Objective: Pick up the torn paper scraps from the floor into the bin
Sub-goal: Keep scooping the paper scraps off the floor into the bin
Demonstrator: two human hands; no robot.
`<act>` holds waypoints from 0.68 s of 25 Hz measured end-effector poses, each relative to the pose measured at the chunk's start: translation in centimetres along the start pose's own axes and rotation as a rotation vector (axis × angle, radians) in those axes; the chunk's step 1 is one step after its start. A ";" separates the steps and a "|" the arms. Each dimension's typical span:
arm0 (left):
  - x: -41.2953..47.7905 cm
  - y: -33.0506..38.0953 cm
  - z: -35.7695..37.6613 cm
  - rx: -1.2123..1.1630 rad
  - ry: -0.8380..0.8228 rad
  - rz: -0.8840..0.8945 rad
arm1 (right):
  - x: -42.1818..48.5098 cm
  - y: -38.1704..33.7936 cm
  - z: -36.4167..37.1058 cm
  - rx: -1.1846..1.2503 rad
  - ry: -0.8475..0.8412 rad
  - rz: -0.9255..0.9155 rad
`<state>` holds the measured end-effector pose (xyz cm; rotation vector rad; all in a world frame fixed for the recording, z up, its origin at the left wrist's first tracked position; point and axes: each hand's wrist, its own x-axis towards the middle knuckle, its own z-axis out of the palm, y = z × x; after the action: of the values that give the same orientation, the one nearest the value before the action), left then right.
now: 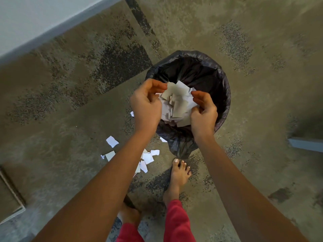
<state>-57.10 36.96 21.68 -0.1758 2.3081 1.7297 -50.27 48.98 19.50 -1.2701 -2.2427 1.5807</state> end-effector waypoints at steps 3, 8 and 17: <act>0.7 -1.3 -3.0 0.036 0.188 0.119 | -3.4 -1.9 1.4 -0.018 -0.039 -0.299; 2.6 -9.3 -7.9 0.287 0.256 0.063 | -11.6 0.8 7.1 -0.143 -0.526 -0.604; 3.4 -22.7 -7.4 0.932 -0.510 0.018 | -7.6 19.5 11.2 -0.879 -0.488 -0.076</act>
<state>-55.78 23.54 1.72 0.4074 2.4071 0.4609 -40.40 37.68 1.12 -0.9386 -3.4638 0.9309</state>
